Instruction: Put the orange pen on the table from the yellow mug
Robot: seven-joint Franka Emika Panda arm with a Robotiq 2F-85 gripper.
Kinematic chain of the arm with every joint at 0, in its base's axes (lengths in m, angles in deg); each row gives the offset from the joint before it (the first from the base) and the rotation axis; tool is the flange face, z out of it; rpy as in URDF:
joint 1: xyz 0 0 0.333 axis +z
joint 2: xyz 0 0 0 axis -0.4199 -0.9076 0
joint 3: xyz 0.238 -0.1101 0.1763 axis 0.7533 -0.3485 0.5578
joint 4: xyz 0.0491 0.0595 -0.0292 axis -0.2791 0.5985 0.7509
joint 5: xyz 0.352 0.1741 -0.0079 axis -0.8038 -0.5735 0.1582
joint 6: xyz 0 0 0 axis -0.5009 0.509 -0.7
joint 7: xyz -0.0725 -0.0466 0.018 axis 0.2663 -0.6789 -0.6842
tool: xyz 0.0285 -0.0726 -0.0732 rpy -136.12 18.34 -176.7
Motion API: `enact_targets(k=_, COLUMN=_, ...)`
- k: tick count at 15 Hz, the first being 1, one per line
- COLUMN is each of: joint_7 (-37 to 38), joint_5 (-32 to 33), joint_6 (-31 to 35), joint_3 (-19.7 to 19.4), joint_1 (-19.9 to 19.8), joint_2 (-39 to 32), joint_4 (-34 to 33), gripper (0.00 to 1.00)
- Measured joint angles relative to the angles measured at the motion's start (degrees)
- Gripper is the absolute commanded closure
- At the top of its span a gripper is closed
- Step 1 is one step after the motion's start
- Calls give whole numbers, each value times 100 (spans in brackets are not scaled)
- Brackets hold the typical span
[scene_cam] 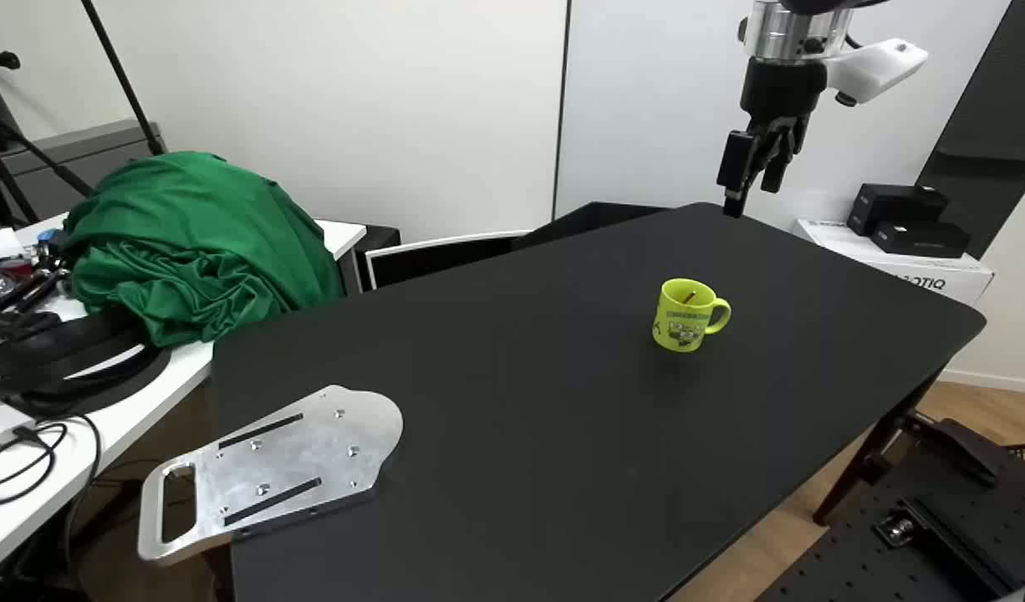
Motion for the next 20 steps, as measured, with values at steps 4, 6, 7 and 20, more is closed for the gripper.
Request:
enact_targets(k=4, joint_7=0, joint_5=-1, joint_6=0, joint_3=0, joint_1=0, joint_2=0, joint_4=0, gripper=0)
enact_targets(k=6, joint_7=0, joint_5=-1, joint_6=0, joint_3=0, joint_1=0, joint_2=0, joint_4=0, gripper=0)
enact_targets(k=7, joint_7=0, joint_5=-1, joint_6=0, joint_3=0, joint_1=0, joint_2=0, joint_4=0, gripper=0)
enact_targets(k=20, joint_7=-145, joint_5=-304, joint_6=-327, joint_3=47, joint_1=106, joint_2=-894, joint_4=-676, gripper=0)
